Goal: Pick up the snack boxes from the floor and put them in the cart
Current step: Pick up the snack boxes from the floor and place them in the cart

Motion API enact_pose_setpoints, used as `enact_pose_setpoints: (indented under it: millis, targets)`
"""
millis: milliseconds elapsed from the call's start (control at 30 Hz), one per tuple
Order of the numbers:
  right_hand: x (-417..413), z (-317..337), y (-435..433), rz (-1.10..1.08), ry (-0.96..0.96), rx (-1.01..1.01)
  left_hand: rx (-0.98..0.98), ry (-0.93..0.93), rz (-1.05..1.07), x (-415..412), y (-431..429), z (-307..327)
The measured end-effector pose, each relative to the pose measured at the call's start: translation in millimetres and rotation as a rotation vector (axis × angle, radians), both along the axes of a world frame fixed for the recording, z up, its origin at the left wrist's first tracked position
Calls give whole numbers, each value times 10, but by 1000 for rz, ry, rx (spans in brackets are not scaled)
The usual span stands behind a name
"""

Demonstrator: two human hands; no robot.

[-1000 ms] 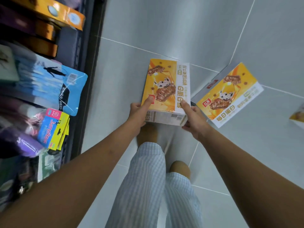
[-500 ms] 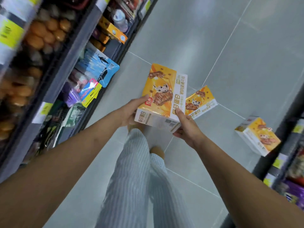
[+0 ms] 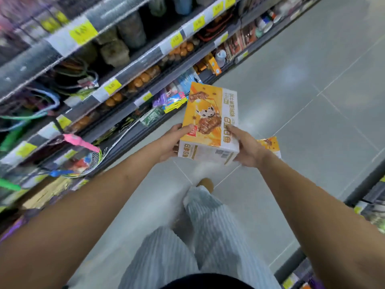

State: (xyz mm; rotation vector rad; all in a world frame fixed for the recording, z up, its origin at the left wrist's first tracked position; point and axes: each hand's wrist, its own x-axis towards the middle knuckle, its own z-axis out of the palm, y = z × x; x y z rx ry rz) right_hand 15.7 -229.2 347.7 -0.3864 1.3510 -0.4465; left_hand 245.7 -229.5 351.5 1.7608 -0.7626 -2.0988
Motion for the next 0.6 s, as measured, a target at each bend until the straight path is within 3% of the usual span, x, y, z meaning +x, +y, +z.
enact_pose_setpoints:
  millis: [300,600]
  targets:
    - [1635,740,1010,241,-99,-135,23,-14,197,1480,1775,966]
    - [3437,1412,2667,621,-203,-208,-149,-25,783,2821,4046,1448]
